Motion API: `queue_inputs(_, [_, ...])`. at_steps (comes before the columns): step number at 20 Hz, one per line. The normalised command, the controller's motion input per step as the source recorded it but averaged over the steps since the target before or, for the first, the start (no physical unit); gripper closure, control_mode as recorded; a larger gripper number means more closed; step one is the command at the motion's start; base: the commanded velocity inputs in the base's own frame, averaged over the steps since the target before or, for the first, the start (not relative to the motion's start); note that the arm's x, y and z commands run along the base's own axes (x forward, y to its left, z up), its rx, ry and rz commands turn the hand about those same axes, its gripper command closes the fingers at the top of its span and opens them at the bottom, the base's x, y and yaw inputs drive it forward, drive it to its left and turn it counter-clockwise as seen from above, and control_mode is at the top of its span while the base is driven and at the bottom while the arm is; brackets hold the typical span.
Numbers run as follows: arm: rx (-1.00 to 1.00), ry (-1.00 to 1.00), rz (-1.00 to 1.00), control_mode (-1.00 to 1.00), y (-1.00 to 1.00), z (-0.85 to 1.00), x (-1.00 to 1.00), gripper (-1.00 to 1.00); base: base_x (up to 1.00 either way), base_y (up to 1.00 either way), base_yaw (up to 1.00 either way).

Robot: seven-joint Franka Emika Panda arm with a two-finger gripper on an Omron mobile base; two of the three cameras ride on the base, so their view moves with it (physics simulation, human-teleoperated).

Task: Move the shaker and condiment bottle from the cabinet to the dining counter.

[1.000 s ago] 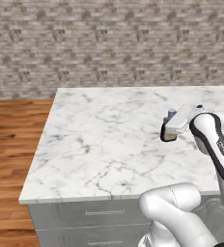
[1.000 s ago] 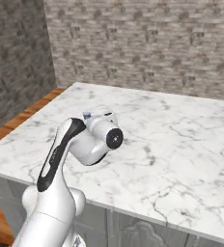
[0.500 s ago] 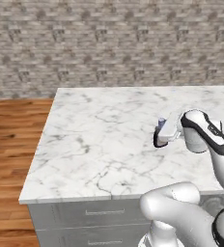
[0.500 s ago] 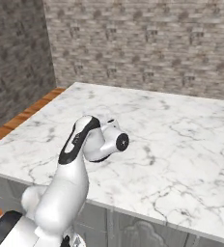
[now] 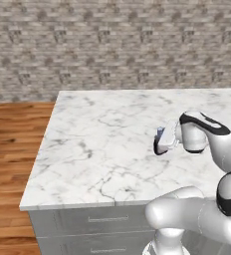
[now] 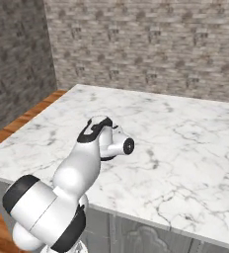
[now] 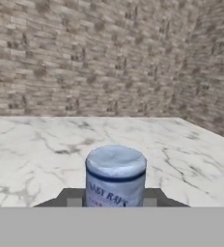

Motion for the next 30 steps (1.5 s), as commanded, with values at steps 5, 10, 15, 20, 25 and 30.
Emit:
queue_inputs(5, [0.03, 0.00, 0.00, -1.00, -0.05, -0.15, 0.03, 1.00, 0.00, 0.00, 0.00])
queue_inputs(10, [0.05, 0.04, 0.00, -1.00, -0.11, -0.14, 0.08, 1.00, 0.00, 0.00, 0.00])
queue_inputs(15, [0.00, 0.04, 0.00, -1.00, -0.05, -0.20, 0.09, 1.00, 0.00, 0.00, 0.00])
queue_inputs(20, [0.00, 0.02, 0.00, -1.00, -0.03, -0.27, 0.09, 1.00, 0.00, 0.00, 0.00])
queue_inputs(25, [0.00, 0.00, 0.00, -1.00, -0.02, -0.32, 0.07, 1.00, 0.00, 0.00, 0.00])
queue_inputs(30, [0.01, 0.00, 0.00, -1.00, -0.03, -0.31, 0.06, 1.00, 0.00, 0.00, 0.00])
